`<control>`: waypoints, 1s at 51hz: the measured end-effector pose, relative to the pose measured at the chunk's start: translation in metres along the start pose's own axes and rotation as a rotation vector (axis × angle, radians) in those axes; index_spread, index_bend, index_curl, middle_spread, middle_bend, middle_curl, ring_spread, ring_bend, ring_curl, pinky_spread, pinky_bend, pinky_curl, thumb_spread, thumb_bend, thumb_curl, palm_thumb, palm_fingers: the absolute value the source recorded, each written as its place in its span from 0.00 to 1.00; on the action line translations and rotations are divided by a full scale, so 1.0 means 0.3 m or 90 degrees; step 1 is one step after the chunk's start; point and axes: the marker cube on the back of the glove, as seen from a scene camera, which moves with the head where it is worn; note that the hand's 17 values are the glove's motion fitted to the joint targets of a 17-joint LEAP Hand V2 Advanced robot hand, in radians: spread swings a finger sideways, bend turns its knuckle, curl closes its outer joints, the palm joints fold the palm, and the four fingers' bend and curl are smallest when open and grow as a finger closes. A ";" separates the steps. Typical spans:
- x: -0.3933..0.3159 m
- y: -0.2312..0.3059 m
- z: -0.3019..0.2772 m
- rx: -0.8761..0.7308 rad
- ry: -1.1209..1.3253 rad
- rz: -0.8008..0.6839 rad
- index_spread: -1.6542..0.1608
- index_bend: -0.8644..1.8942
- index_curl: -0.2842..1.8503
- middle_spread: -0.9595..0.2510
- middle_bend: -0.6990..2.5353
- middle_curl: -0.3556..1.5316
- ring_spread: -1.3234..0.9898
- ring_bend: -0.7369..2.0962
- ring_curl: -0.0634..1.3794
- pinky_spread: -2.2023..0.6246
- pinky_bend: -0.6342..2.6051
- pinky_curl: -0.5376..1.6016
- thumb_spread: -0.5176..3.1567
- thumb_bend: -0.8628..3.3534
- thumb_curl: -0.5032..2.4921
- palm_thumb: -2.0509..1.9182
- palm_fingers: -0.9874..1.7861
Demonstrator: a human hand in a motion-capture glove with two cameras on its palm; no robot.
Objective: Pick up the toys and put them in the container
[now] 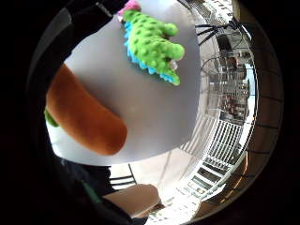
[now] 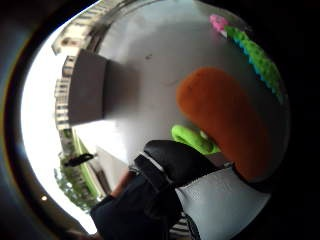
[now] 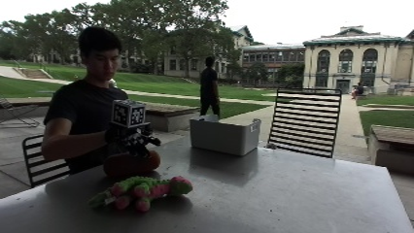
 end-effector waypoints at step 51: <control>-0.027 0.052 0.205 0.063 0.091 0.057 0.75 0.32 0.12 0.60 0.63 0.48 0.41 0.77 0.32 0.64 0.54 0.42 0.52 0.36 0.37 0.78 0.67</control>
